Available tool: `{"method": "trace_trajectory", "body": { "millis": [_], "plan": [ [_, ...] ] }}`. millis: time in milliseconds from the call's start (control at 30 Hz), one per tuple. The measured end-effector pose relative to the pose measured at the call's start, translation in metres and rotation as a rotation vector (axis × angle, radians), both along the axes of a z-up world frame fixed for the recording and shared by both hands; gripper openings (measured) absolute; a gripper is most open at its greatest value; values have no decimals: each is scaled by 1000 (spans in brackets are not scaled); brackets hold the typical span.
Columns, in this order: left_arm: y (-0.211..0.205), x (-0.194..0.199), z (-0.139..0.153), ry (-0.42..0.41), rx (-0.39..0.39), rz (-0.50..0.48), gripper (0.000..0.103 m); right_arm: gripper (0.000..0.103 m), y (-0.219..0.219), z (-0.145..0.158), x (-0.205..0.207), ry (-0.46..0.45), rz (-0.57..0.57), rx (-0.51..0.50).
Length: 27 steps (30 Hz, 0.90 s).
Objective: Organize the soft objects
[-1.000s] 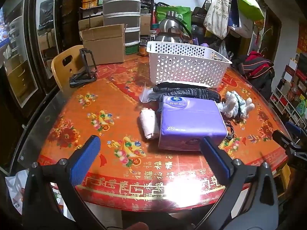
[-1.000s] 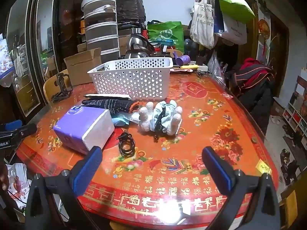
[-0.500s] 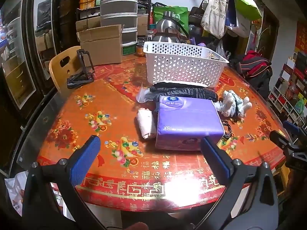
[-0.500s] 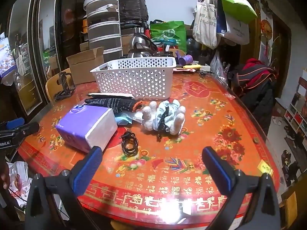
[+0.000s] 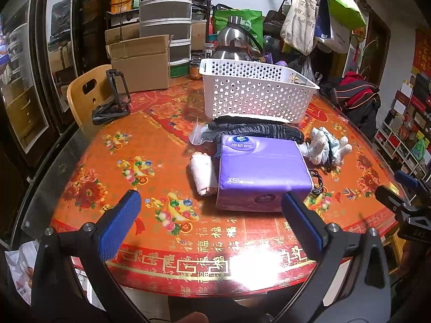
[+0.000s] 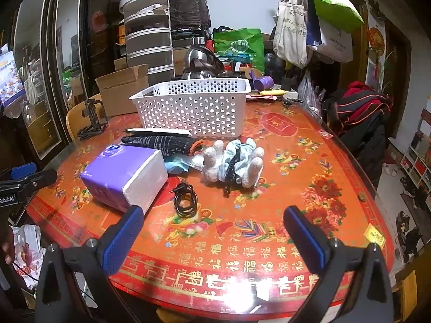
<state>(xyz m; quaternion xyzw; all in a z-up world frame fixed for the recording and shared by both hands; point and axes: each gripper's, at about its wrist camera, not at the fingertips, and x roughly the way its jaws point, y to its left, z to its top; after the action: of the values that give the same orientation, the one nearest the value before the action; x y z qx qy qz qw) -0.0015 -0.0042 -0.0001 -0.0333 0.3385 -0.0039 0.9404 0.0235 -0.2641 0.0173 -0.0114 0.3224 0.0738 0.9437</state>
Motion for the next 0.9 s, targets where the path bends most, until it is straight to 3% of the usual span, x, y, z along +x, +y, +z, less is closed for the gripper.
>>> {"method": "trace_trajectory", "body": {
  "millis": [900],
  "plan": [
    [0, -3, 2, -10, -5, -12, 103, 103, 0, 0, -1, -2, 8, 2]
  ]
}}
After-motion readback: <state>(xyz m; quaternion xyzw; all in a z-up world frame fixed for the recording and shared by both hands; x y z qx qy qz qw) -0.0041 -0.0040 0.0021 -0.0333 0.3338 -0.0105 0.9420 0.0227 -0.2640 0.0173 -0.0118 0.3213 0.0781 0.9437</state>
